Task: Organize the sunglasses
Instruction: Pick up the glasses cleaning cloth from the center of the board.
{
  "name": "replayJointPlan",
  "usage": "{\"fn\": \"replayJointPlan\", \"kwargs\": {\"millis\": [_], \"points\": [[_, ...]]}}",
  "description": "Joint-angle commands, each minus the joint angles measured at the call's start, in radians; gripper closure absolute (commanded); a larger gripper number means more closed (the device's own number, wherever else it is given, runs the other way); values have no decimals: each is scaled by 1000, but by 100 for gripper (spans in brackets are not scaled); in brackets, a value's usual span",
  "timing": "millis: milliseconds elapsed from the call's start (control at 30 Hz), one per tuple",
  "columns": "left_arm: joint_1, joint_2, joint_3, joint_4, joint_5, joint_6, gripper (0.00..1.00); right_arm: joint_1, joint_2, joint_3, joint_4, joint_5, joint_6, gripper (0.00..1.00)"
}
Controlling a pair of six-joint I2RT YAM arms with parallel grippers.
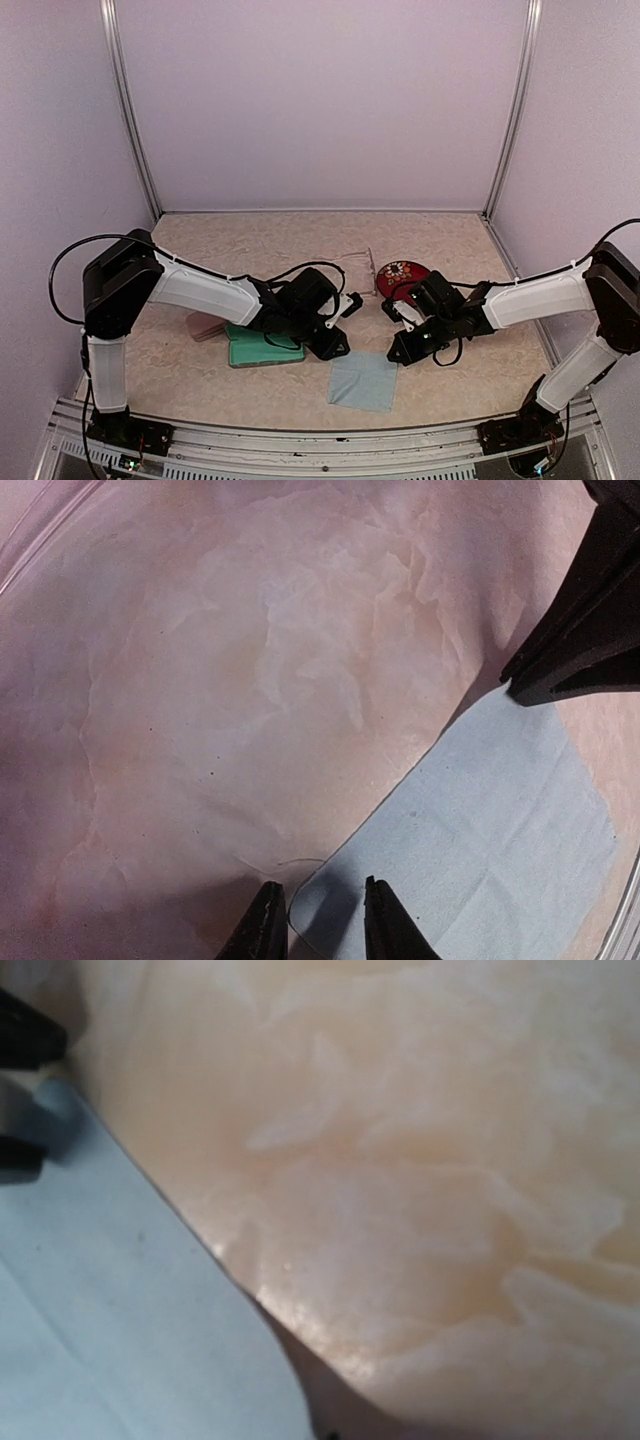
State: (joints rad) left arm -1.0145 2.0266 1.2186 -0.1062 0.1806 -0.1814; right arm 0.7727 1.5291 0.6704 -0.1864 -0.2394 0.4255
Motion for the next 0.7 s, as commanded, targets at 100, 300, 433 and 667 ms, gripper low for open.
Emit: {"fn": "replayJointPlan", "kwargs": {"millis": [100,300,433,667], "points": [[-2,23,-1,-21,29,10,82,-2,-8,-5,8,5,-9,98],[-6,18,-13,-23,30,5,90,-2,-7,-3,8,5,-10,99],[-6,15,-7,-17,27,2,95,-1,-5,-3,9,5,-10,99],[-10,-10,-10,20,20,-5,100,-1,-29,-3,26,3,-39,100]]}}
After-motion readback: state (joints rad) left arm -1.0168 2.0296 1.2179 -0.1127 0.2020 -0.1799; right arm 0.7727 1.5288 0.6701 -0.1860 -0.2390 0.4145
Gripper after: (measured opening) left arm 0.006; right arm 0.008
